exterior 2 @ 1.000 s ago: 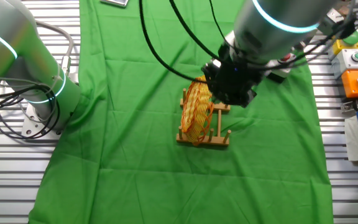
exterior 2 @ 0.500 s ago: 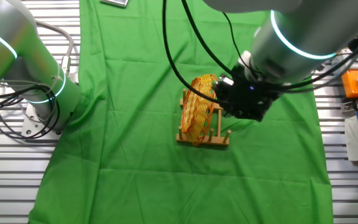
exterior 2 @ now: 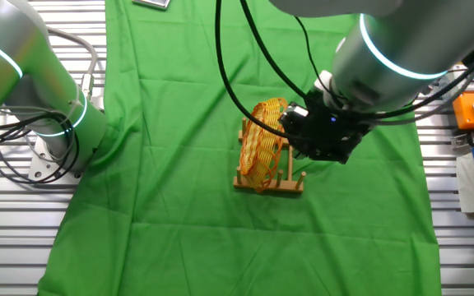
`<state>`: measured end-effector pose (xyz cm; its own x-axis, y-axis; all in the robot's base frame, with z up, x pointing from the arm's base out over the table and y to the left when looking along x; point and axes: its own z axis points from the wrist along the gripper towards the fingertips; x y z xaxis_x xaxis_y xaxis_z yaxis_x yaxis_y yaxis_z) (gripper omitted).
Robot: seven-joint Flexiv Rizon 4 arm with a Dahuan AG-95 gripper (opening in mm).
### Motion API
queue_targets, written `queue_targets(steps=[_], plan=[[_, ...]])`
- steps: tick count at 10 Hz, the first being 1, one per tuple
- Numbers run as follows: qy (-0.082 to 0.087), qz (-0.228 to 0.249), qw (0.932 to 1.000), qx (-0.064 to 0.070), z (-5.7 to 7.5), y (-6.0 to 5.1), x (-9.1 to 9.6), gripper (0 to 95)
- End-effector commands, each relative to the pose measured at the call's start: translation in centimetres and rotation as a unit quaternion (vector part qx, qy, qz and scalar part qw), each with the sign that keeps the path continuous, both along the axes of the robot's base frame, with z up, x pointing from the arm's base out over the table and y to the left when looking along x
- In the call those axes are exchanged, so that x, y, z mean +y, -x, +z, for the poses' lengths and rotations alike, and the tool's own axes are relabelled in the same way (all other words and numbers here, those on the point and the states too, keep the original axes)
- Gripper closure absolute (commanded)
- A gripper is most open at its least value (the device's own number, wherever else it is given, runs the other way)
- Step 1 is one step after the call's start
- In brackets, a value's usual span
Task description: Put the dish on the dish rack
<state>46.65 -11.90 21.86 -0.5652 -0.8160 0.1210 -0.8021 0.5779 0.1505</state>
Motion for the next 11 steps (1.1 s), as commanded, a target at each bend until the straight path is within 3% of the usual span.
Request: queue_targets(steps=[1, 6, 7, 8, 9, 11], plan=[[0.014, -0.118, 0.9929, -0.008, 0.1, -0.1, 0.0, 95.0], [0.014, -0.127, 0.9918, -0.007, 0.1, -0.1, 0.0, 95.0], [0.002, -0.114, 0.9934, -0.006, 0.1, -0.1, 0.0, 95.0], [0.002, -0.114, 0.9934, -0.006, 0.1, -0.1, 0.0, 95.0], [-0.019, -0.077, 0.9968, -0.003, -0.2, -0.4, -0.3, 95.0], [-0.036, -0.037, 0.9987, -0.002, -1.4, -3.2, -2.8, 95.0]])
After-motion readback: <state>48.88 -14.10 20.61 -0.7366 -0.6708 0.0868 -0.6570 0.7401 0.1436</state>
